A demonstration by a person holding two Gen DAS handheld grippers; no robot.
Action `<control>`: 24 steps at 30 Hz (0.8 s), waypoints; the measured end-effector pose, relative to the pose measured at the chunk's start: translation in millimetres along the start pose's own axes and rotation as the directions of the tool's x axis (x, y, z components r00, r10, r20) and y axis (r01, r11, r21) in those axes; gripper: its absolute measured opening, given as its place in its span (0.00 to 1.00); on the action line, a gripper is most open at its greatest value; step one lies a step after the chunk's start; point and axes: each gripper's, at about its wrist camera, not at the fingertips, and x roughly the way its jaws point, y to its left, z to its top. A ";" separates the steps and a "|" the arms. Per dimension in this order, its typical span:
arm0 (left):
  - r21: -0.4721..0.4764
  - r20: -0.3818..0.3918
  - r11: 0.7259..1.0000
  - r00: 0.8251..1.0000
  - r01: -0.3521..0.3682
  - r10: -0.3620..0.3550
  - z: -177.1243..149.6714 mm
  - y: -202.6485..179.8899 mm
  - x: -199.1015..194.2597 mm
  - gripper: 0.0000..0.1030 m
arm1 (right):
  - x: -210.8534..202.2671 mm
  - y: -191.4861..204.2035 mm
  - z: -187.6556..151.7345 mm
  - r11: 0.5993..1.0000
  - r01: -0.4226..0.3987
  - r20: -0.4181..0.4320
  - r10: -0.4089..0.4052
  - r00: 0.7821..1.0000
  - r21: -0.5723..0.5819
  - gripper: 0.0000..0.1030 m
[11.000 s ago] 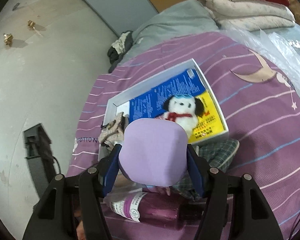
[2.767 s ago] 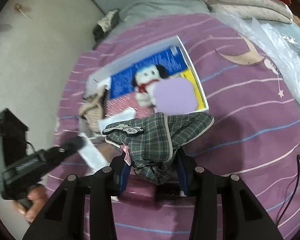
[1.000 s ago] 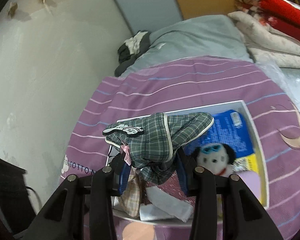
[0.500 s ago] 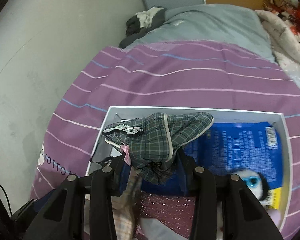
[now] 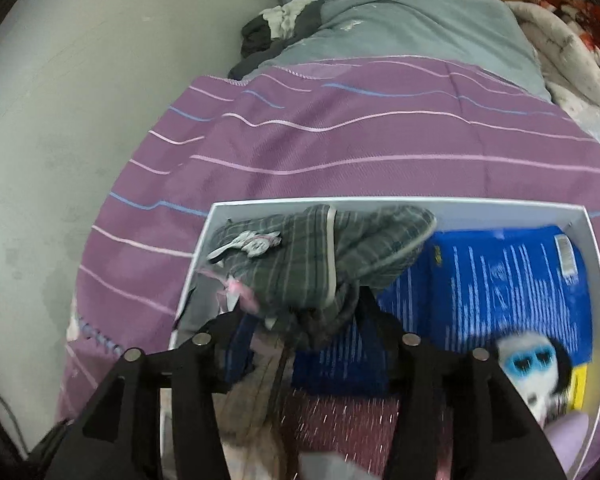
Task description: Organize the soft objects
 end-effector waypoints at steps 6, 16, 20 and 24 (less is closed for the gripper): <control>0.051 -0.002 0.999 1.000 -0.011 0.011 -2.5 -9.6 0.2 0.65 | -35.6 -0.1 -8.2 0.999 -0.028 0.081 0.024 0.996 0.043 0.70; 0.103 -0.031 0.995 1.000 0.009 -0.006 -4.7 -20.3 -0.9 0.65 | -74.8 -7.1 -41.5 0.998 0.023 0.138 -0.031 0.990 0.062 0.71; 0.126 -0.047 0.992 0.999 0.021 -0.015 -6.4 -27.2 -0.4 0.65 | -88.9 -16.7 -58.0 0.995 0.035 0.148 -0.048 0.988 0.089 0.71; 0.152 -0.072 0.988 0.997 0.039 -0.028 -9.0 -35.6 1.2 0.65 | -102.1 -25.6 -69.8 0.991 0.048 0.145 -0.066 0.987 0.125 0.71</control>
